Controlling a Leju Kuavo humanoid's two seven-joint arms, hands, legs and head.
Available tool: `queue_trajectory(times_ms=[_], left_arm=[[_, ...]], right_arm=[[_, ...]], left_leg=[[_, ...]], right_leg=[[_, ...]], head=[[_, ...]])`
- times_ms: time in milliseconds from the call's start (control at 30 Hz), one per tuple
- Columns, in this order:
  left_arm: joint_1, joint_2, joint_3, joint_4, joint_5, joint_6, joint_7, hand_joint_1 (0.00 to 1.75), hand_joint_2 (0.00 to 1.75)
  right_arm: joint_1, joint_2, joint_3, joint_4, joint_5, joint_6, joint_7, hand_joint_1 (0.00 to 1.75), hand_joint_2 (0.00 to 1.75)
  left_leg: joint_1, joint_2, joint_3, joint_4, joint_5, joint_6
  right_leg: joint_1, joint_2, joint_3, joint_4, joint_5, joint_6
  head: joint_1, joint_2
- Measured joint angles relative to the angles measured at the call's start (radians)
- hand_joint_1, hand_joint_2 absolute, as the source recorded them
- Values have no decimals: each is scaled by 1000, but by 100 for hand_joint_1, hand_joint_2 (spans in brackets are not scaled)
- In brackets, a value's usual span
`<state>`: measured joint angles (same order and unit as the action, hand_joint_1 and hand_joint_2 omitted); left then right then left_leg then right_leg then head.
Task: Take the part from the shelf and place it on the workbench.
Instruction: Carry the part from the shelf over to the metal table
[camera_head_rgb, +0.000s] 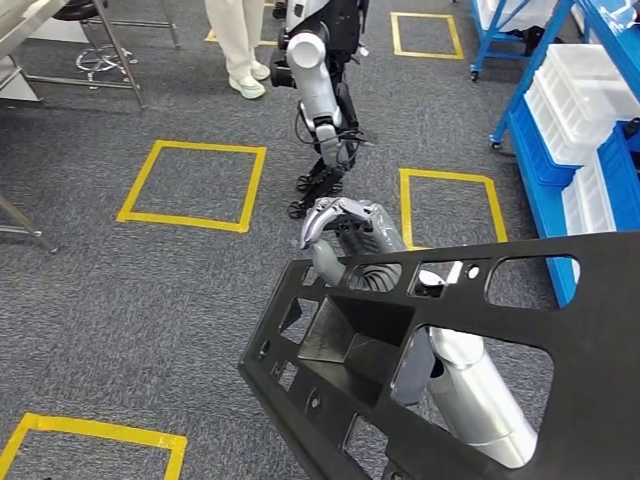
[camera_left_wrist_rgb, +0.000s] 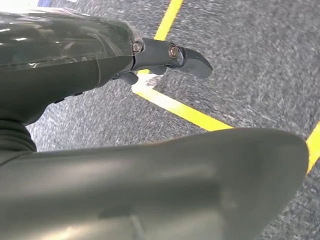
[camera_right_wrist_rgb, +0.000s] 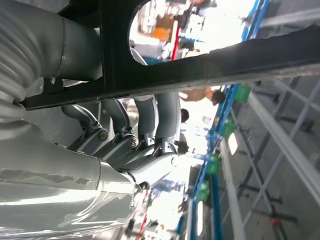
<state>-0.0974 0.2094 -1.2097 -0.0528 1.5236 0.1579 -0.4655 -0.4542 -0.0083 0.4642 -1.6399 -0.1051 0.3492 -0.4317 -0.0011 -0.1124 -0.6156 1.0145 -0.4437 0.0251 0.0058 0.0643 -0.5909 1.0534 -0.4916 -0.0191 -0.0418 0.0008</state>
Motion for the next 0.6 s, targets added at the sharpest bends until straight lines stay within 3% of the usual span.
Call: queue_trajectory(times_ms=[67,133,200,267,333,367,400,467,533,600], left_arm=[[0,-1,-1,0,0,0,0,0,175],[6,-1,-1,0,0,-1,-1,0,175],[8,-1,-1,0,0,0,-3,0,175],[5,-1,-1,0,0,0,-5,0,175],[3,-4,-1,-1,0,-1,-6,0,175],[5,-6,-1,-1,0,-1,-6,0,175],[6,-6,-1,-1,0,-1,-7,0,175],[7,-8,-1,-2,0,0,-7,0,175],[5,-10,-1,-2,0,0,-8,0,175],[6,-10,-1,-3,0,0,-8,0,175]], right_arm=[[-4,3,0,5,1,0,0,175,175],[-6,8,0,8,0,0,0,175,175],[-8,16,0,8,-3,4,0,175,175],[-5,19,0,8,-7,8,0,175,175],[3,19,0,5,-17,13,-2,175,175],[7,19,0,0,-26,17,-4,175,175],[12,19,-1,-9,-37,22,-6,175,175],[18,19,-3,-35,-58,31,-9,175,175],[22,19,-8,-60,-71,37,-9,175,175],[26,19,-14,-81,-81,42,-9,175,175]], left_leg=[[6,-23,-7,-1,3,-6],[8,-34,-12,-5,6,-16],[4,14,-30,32,-22,-27],[6,78,-86,149,-84,-40],[19,98,-139,256,-118,-53],[25,103,-141,259,-108,-59],[31,110,-121,222,-82,-65],[35,148,-49,85,-21,-74],[30,175,-11,9,0,-62],[23,162,-14,7,-4,-42]], right_leg=[[2,16,17,-42,7,-4],[1,-7,24,-58,11,-6],[-3,-35,33,-75,19,-11],[-4,-65,39,-81,19,-12],[-4,-95,40,-80,15,-10],[-5,-109,41,-79,13,-7],[-6,-122,43,-77,9,-3],[-7,-145,46,-70,-1,9],[-4,-162,49,-63,-11,23],[-4,-179,54,-63,-15,35]], head=[[-1,0],[-1,0],[-1,0],[-2,0],[-2,0],[-2,0],[-2,0],[-2,0],[0,0],[2,0]])
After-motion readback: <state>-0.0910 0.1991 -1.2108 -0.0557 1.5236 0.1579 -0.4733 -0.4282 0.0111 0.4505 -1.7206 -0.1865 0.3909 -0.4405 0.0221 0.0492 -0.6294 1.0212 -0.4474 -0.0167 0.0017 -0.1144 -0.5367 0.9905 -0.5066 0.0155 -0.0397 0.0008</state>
